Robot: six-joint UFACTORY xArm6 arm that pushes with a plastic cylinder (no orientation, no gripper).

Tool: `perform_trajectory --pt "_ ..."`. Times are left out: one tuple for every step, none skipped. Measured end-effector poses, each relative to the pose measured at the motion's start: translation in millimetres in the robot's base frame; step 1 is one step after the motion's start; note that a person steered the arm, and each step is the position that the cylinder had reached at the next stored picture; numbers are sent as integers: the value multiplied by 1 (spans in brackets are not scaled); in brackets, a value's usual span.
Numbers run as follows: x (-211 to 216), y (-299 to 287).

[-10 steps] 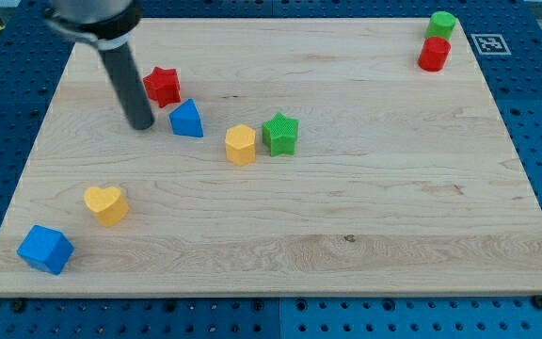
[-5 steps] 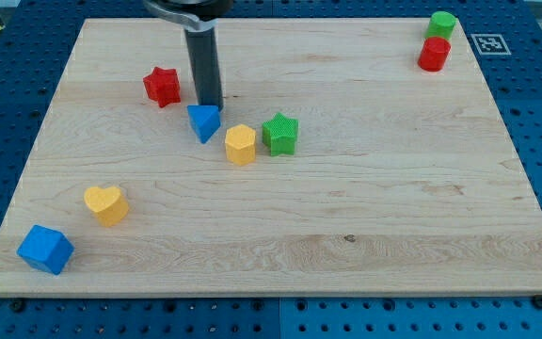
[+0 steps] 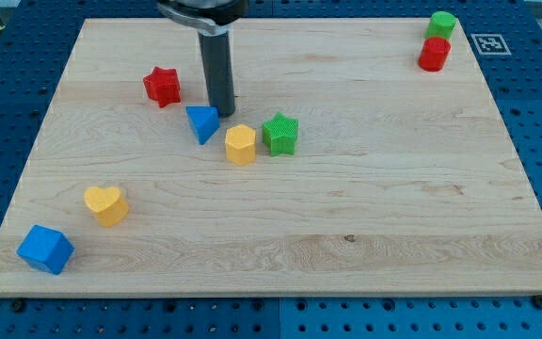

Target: Place the triangle diagonally to heart

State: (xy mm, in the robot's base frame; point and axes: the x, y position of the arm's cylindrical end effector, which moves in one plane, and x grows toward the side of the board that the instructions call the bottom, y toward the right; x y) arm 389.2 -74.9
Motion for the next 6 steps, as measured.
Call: perform_trajectory --pt "16 -2" --pt "32 -12" --pt "36 -28" --pt "40 -40" --pt "40 -44" --pt "42 -51"
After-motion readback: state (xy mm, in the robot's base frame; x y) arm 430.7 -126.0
